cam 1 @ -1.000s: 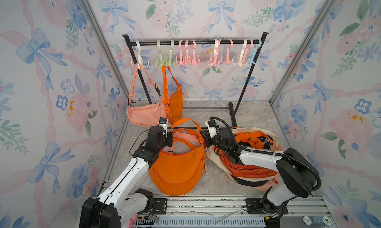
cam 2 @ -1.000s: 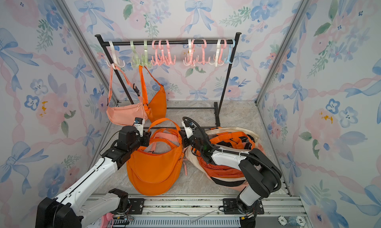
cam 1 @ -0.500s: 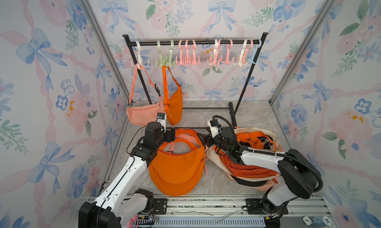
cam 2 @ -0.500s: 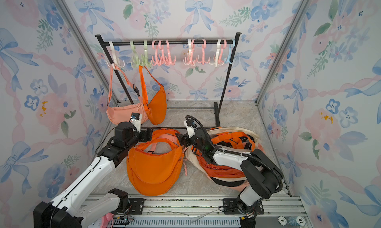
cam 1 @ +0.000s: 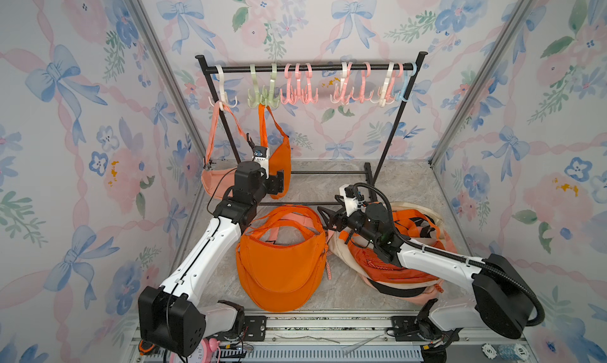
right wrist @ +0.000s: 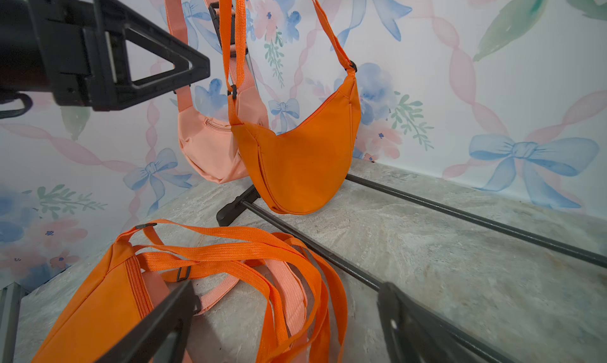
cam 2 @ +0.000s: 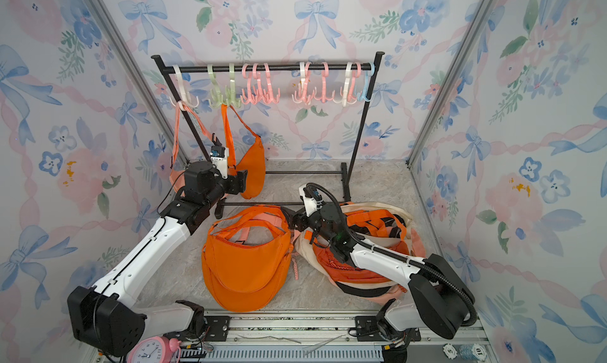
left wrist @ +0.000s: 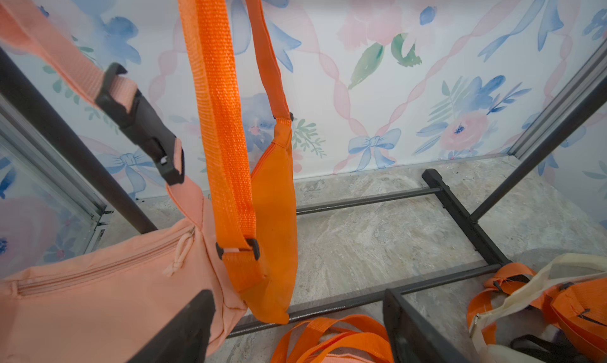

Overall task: Take the bag off the hook
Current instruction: Pick up the bag from the hook.

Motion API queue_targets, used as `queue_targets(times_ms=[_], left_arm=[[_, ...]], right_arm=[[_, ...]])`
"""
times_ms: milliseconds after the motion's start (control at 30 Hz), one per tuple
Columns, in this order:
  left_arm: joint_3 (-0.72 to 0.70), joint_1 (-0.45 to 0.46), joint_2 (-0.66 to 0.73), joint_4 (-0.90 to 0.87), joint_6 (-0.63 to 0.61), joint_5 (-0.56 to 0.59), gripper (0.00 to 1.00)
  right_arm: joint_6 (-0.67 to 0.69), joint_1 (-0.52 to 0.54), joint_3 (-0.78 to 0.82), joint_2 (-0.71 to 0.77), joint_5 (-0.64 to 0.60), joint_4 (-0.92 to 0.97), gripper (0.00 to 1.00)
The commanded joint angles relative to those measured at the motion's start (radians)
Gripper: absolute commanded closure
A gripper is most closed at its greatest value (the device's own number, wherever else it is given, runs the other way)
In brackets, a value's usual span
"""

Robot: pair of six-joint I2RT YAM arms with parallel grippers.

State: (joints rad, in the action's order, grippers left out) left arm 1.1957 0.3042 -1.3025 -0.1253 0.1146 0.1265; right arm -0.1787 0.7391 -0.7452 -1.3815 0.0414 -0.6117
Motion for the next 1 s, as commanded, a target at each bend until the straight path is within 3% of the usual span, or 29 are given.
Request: queue_targets(times_ms=[0,400,500,733,967], left_arm=[[0.095,-0.009,-0.058,0.019,-0.062,0.069,0.19],[0.310,-0.038,-0.280,0.018,-0.092,0.111,0.30],[0.330,-0.040,-0.305,0.019,-0.092,0.106,0.45],[0.327,-0.042,-0.287,0.030,-0.083,0.064,0.98],[0.237,-0.041,-0.164,0.083,-0.072,0.022,1.00]], right_arm=[[0.004,-0.008,0.021,0.031,0.023,0.024,0.12],[0.011,-0.009,-0.037,-0.016,0.042,0.059,0.12],[0.015,-0.015,-0.062,-0.036,0.047,0.065,0.12],[0.021,-0.067,-0.156,-0.101,0.114,0.066,0.11],[0.061,-0.113,-0.373,-0.242,0.234,0.076,0.11]])
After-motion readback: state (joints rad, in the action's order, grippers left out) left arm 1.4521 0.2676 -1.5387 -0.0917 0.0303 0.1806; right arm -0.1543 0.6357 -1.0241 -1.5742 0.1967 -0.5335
